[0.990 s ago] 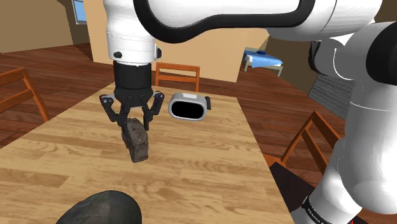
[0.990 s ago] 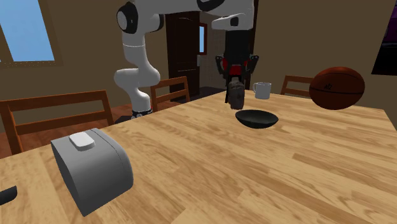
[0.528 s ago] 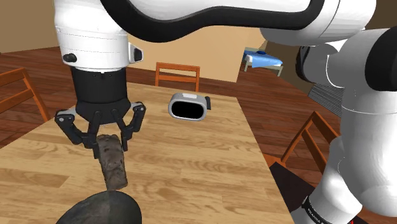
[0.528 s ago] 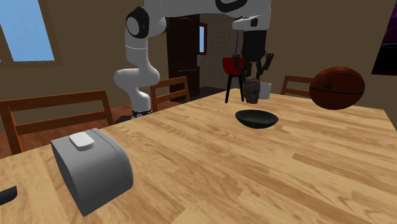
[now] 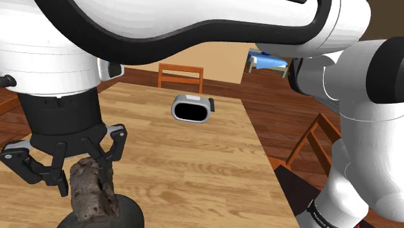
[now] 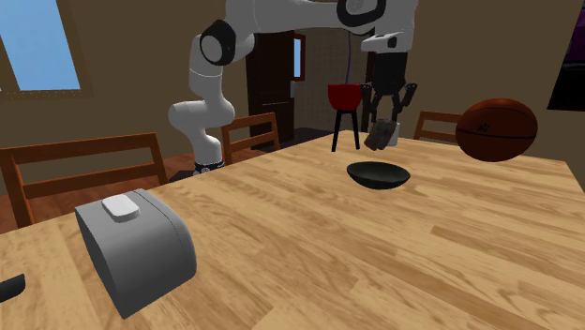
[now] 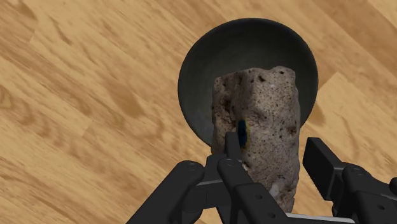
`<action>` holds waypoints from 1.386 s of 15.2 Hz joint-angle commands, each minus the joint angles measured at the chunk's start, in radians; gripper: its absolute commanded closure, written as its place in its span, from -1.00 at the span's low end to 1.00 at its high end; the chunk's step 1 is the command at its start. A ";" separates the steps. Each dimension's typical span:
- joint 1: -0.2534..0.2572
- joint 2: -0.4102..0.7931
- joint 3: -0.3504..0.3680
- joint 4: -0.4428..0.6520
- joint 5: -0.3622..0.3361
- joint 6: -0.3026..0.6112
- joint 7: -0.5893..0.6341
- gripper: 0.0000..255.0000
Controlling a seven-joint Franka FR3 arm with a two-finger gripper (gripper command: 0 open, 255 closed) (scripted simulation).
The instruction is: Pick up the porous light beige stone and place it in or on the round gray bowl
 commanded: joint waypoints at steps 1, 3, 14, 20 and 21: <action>-0.005 -0.003 0.000 -0.031 0.001 0.029 0.003 1.00; -0.011 -0.006 0.000 -0.064 0.002 0.058 0.004 1.00; -0.033 -0.002 -0.007 -0.210 -0.005 0.204 0.012 1.00; -0.033 -0.002 -0.007 -0.210 -0.005 0.204 0.012 1.00; -0.033 -0.002 -0.007 -0.210 -0.005 0.204 0.012 1.00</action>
